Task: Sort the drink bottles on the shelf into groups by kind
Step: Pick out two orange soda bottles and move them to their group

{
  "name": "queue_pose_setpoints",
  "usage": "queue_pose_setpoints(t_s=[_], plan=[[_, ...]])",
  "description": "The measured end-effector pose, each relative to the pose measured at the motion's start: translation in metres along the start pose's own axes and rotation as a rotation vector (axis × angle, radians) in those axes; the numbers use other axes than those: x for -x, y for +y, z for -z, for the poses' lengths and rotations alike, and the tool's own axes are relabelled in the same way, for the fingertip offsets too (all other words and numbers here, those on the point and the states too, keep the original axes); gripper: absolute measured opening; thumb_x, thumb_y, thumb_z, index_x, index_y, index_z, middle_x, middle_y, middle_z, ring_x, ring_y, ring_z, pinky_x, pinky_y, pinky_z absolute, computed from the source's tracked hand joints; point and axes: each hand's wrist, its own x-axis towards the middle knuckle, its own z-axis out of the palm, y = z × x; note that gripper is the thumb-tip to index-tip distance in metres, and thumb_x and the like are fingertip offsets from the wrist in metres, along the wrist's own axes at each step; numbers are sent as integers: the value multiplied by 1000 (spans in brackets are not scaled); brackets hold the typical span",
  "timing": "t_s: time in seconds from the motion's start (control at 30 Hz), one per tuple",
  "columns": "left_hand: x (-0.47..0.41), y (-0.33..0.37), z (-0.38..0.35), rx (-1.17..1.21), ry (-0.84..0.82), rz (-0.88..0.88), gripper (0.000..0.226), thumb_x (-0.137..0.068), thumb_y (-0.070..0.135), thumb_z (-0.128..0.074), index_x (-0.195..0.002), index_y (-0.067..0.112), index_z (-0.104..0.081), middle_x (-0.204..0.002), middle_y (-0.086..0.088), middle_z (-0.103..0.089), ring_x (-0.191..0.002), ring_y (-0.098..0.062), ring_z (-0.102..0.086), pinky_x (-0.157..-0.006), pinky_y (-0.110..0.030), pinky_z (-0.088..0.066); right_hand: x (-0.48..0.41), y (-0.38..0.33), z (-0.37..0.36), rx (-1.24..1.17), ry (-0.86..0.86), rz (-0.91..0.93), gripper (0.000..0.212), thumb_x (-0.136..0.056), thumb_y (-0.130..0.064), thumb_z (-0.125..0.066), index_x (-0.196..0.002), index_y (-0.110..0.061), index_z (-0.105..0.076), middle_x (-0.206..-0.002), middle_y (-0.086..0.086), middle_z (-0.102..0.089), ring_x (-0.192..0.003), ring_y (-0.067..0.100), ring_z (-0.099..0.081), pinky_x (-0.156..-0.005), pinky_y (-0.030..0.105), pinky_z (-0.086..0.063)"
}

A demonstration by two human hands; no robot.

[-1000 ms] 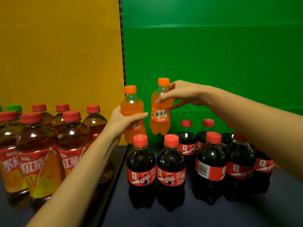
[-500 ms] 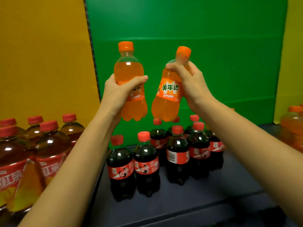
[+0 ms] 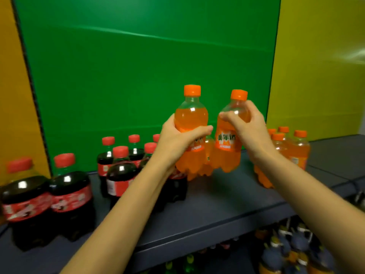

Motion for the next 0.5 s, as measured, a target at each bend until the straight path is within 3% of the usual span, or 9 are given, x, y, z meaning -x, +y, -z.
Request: queue_pose_setpoints(t_s=[0.1, 0.17, 0.33, 0.43, 0.5], plan=[[-7, -38, -36, -50, 53, 22, 48, -60, 12, -84, -100, 12, -59, -94, -5, -68, -83, -18, -64, -80, -34, -53, 1, 45, 23, 40, -5, -12, 24, -76, -16, -71, -88, -25, -52, -81, -8, -61, -76, 8, -59, -77, 30, -48], [-13, -62, -53, -116, 87, 26, 56, -53, 21, -84, -103, 12, -59, -97, -6, -68, -85, -18, -65, -80, -33, -53, 2, 72, 32, 35, -39, -49, 27, -75, -16, -73, -93, -20, -52, -84, -4, -62, -80, 12, -61, -78, 31, -49], [-22, -112, -79, -186, 153, 54, 50, -64, 11, -83, -104, 17, -54, -93, 5, -63, -83, -9, -61, -72, -13, -49, 0, 122, 40, 19, -77, -111, 39, -73, -17, -75, -105, -17, -53, -90, -4, -63, -86, 14, -62, -82, 33, -50], [-24, -130, -84, -261, 168, 81, 56, -62, 16, -84, -108, 15, -52, -98, 2, -63, -90, -14, -61, -79, -24, -50, -1, 140, 42, -8, -90, -157, 41, -74, -21, -74, -108, -20, -52, -94, -2, -63, -89, 12, -62, -84, 35, -51], [-25, -135, -84, -300, 166, 93, 57, -62, 17, -84, -107, 17, -50, -96, 5, -61, -89, -10, -60, -78, -23, -49, -3, 147, 41, -32, -85, -171, 41, -75, -24, -74, -110, -22, -51, -100, 0, -63, -93, 14, -62, -85, 35, -51]])
